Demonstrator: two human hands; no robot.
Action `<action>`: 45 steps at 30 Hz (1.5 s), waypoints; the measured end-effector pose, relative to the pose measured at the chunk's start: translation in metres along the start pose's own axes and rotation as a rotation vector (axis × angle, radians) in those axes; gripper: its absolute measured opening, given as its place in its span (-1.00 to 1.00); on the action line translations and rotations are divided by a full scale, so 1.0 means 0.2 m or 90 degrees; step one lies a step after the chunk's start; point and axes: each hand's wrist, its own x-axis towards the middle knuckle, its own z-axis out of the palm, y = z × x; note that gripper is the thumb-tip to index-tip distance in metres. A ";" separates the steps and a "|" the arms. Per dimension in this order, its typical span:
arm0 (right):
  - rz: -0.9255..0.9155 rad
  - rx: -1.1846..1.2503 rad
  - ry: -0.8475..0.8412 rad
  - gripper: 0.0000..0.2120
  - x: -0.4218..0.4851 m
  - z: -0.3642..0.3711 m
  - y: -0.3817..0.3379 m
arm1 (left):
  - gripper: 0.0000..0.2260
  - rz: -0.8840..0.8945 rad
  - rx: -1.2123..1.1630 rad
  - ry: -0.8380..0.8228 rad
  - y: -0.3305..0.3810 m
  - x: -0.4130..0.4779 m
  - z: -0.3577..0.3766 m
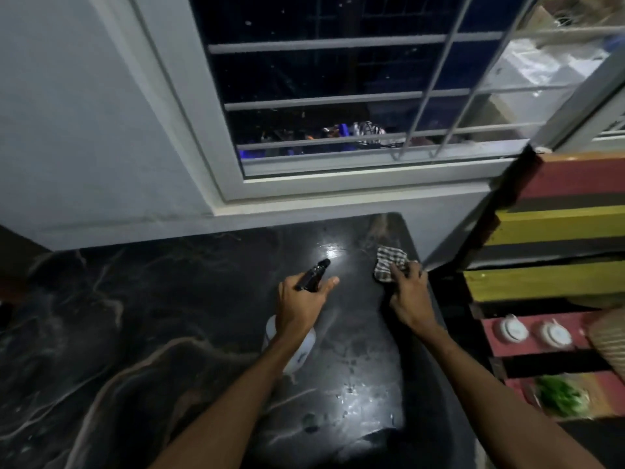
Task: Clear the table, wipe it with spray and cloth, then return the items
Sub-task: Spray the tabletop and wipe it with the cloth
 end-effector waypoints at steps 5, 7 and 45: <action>0.047 0.057 0.017 -0.49 0.14 -0.06 0.09 | -0.59 -0.011 0.039 0.001 0.11 -0.02 0.27; 0.013 0.043 0.007 -0.50 0.17 -0.04 0.07 | -0.60 0.010 0.064 0.007 0.15 -0.01 0.30; -0.089 -0.007 -0.054 -0.42 0.17 0.53 -1.70 | -0.65 -0.175 0.022 0.227 -0.44 0.17 -1.46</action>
